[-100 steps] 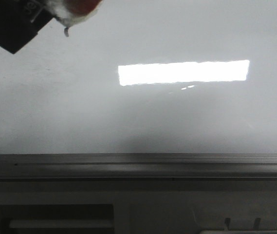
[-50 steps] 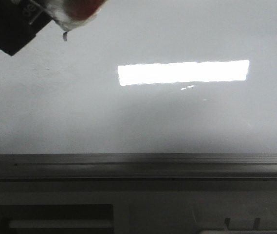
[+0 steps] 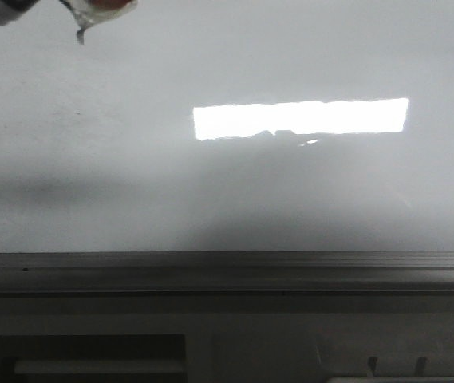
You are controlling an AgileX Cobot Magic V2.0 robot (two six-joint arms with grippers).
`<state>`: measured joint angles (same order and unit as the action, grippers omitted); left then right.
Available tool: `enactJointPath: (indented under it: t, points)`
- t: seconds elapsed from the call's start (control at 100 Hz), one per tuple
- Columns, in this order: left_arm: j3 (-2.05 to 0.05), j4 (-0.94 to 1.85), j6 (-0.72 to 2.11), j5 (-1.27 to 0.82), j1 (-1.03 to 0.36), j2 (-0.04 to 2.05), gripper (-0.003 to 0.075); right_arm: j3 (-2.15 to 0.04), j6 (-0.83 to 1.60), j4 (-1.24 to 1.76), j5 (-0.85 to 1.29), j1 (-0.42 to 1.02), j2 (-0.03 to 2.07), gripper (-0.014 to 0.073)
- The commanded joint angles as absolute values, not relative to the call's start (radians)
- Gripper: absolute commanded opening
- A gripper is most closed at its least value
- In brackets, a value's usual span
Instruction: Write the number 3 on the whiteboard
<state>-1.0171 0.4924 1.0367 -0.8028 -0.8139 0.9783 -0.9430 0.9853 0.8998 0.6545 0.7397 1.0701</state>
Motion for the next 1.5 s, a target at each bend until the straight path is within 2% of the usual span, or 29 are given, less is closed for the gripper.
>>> enactJointPath:
  t: [0.0, 0.13, 0.24, 0.4, 0.55, 0.76, 1.02, 1.15, 1.33, 1.49]
  points:
    - [-1.055, 0.536, 1.014, -0.701, -0.816, 0.905, 0.0564, -0.975, 0.994, 0.950, 0.550, 0.736, 1.058, -0.0058]
    - [-1.055, 0.512, 0.981, -0.666, -0.776, 0.773, 0.0488, -0.999, 0.994, 0.892, 0.444, 0.736, 1.058, -0.0061]
    - [-1.055, 0.355, 0.783, -0.663, -0.716, 0.646, 0.0383, -1.043, 0.992, 0.827, 0.408, 0.712, 1.060, -0.0061]
    - [-1.055, 0.081, 0.489, -0.730, -0.643, 0.481, 0.0188, -1.075, 0.962, 0.829, 0.352, 0.589, 1.064, -0.0061]
    - [-1.051, -0.008, 0.435, -0.834, -0.617, 0.382, -0.0022, -1.075, 0.906, 0.829, 0.410, 0.465, 1.102, -0.0061]
    - [-1.014, 0.027, 0.435, -0.873, -0.615, 0.324, -0.0021, -1.075, 0.906, 0.829, 0.512, 0.428, 1.164, -0.0061]
    - [-0.973, 0.073, 0.435, -0.874, -0.615, 0.324, -0.0021, -1.073, 0.890, 0.814, 0.489, 0.401, 1.218, -0.0061]
    - [-0.971, 0.073, 0.435, -0.874, -0.615, 0.324, -0.0021, -1.071, 0.883, 0.814, 0.503, 0.331, 1.216, -0.0060]
    - [-0.971, 0.073, 0.435, -0.874, -0.615, 0.324, -0.0021, -1.069, 0.836, 0.792, 0.657, 0.207, 1.209, -0.0041]
    - [-0.969, 0.073, 0.435, -0.867, -0.615, 0.324, -0.0021, -1.030, 0.812, 0.771, 0.715, 0.195, 1.179, -0.0041]
